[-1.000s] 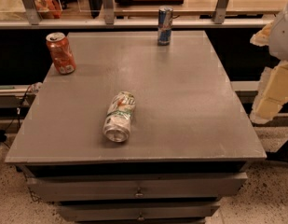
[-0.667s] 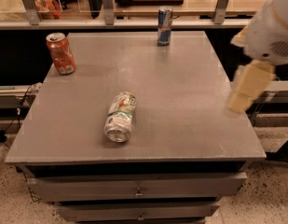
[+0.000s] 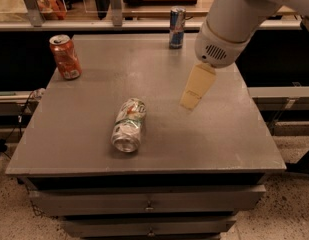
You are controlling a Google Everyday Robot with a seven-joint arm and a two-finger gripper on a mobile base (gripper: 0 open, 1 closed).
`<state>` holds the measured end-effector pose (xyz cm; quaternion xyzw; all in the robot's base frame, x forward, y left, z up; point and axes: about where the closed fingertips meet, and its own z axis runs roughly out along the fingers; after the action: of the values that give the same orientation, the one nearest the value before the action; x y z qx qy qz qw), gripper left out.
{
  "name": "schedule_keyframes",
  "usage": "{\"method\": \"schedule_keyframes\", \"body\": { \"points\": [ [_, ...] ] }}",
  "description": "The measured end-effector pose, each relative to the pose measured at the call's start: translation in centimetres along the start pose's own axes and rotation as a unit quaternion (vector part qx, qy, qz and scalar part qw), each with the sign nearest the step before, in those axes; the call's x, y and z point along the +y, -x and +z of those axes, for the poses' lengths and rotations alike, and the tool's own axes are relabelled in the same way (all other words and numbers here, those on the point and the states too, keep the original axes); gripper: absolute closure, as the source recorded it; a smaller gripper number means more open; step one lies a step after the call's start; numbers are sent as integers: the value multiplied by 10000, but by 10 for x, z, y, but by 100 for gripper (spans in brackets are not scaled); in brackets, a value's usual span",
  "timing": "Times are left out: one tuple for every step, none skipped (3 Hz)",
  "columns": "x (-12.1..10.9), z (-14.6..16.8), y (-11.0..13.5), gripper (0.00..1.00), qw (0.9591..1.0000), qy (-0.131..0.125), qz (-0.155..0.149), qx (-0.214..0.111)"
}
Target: Place 7up can upright
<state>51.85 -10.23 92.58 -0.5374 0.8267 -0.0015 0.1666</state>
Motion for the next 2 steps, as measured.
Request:
{"method": "schedule_keyframes", "body": {
  "points": [
    [-8, 12, 22, 0, 9980, -83, 584, 231],
    [-16, 13, 46, 0, 9880, -354, 1338, 681]
  ]
}}
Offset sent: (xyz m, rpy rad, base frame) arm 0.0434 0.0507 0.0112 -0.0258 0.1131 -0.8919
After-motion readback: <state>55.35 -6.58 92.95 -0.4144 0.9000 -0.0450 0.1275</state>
